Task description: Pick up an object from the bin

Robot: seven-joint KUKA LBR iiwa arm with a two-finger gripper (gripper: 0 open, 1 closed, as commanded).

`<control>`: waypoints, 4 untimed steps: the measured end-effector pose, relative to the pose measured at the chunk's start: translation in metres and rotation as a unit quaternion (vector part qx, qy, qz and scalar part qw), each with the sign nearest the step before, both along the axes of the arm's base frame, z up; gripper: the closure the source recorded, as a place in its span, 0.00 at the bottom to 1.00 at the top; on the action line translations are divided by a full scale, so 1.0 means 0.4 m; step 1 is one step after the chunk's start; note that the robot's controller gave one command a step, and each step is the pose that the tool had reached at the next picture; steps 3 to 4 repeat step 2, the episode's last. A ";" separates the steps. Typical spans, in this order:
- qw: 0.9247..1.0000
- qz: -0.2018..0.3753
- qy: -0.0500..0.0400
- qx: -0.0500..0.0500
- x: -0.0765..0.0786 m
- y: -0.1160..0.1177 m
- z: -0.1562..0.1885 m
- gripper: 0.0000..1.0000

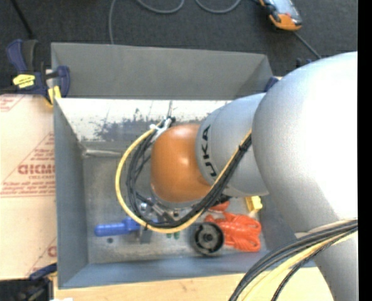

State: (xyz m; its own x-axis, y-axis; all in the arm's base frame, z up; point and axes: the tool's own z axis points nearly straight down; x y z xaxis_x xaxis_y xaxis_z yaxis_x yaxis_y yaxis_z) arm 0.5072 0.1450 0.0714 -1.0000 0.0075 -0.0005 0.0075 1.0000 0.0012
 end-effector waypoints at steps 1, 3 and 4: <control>1.000 0.000 0.002 -0.001 0.024 0.031 0.138 1.00; 1.000 -0.003 -0.001 0.000 0.001 0.024 0.248 1.00; 1.000 -0.003 -0.001 0.000 0.001 0.024 0.248 1.00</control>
Offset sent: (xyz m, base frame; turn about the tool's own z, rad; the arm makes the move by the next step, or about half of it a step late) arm -0.0010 0.0093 0.0985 0.0112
